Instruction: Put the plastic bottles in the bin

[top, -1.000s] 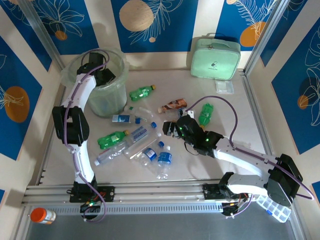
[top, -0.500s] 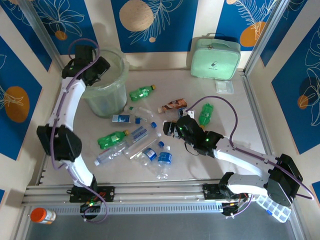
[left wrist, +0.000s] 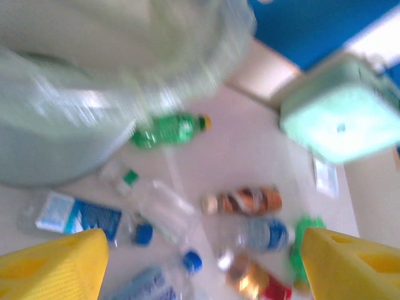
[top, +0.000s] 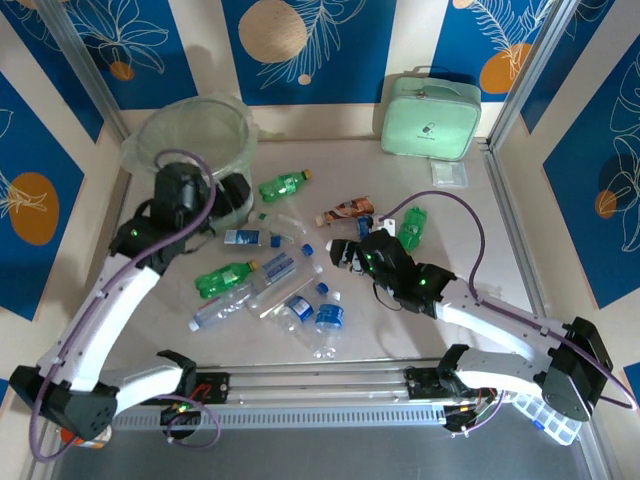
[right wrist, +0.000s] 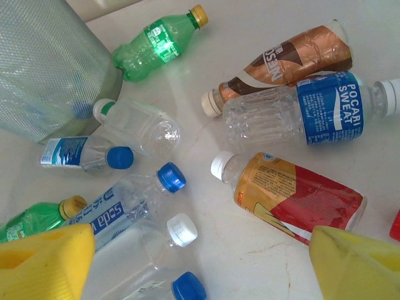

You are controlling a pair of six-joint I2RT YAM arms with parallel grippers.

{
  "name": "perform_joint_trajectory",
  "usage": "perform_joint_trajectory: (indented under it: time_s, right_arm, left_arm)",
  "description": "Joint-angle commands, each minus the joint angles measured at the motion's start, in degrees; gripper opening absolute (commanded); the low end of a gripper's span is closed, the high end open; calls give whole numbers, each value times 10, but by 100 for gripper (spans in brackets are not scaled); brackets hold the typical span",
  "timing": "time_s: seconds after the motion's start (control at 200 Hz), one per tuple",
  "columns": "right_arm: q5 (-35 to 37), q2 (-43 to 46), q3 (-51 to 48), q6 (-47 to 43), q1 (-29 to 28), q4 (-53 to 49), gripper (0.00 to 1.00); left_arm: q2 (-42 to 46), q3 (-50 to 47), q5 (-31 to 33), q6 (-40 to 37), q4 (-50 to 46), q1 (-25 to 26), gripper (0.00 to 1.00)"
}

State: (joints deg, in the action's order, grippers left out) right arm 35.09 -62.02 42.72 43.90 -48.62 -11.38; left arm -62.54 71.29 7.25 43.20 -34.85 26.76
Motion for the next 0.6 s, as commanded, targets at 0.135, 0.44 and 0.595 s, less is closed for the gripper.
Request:
perform_joint_trajectory:
  time_s: [0.135, 0.44, 0.595]
  right_arm:
    - [52, 43, -18, 44, 16, -14, 90]
    - [137, 105, -39, 118, 40, -67, 89]
    - [136, 117, -41, 123, 49, -72, 88]
  left_arm:
    - [42, -110, 42, -37, -30, 170, 80]
    - [-67, -166, 69, -34, -43, 369, 75]
    - [-149, -161, 78, 2, -25, 427, 75]
